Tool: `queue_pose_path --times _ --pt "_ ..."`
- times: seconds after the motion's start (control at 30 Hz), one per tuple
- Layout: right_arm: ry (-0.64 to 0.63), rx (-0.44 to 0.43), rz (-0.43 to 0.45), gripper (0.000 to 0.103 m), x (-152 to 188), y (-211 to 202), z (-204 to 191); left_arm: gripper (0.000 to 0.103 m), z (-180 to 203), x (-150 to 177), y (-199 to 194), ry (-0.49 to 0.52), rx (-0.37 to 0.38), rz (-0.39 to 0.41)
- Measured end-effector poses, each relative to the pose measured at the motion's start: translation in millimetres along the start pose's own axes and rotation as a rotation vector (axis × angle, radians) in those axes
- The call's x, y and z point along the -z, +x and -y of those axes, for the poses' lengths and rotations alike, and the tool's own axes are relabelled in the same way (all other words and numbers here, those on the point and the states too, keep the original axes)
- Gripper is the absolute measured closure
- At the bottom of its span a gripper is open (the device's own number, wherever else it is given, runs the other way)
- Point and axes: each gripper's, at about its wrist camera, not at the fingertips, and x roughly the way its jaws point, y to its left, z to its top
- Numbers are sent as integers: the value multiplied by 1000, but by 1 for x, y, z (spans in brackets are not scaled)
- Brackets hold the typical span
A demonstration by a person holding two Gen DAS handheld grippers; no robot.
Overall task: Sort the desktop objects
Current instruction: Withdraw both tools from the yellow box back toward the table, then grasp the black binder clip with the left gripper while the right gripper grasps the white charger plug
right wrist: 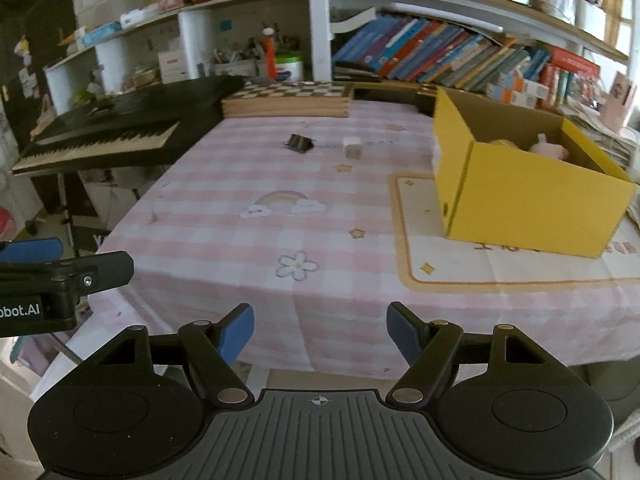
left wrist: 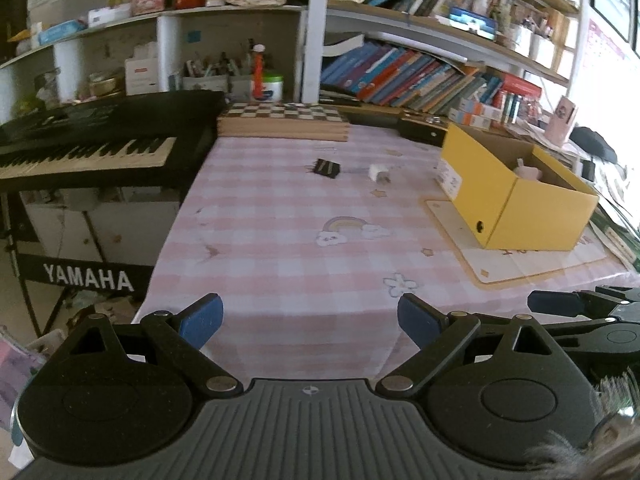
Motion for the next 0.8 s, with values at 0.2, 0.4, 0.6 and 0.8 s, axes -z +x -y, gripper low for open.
queue_pose_path --times 0.2,0.4,0.6,0.8 --pt "-23 -29 0 28 -8 11 -8 9 -8 -3 5 -16 -30 -2" --pt "-26 -37 -9 28 -17 25 -6 9 -9 -10 20 -18 -38 -13" --pt "-32 -36 -30 28 -26 42 0 9 -7 -20 42 -23 -36 -32" --pt "-37 -41 -45 28 -42 64 8 9 -3 -35 69 -21 -36 -52"
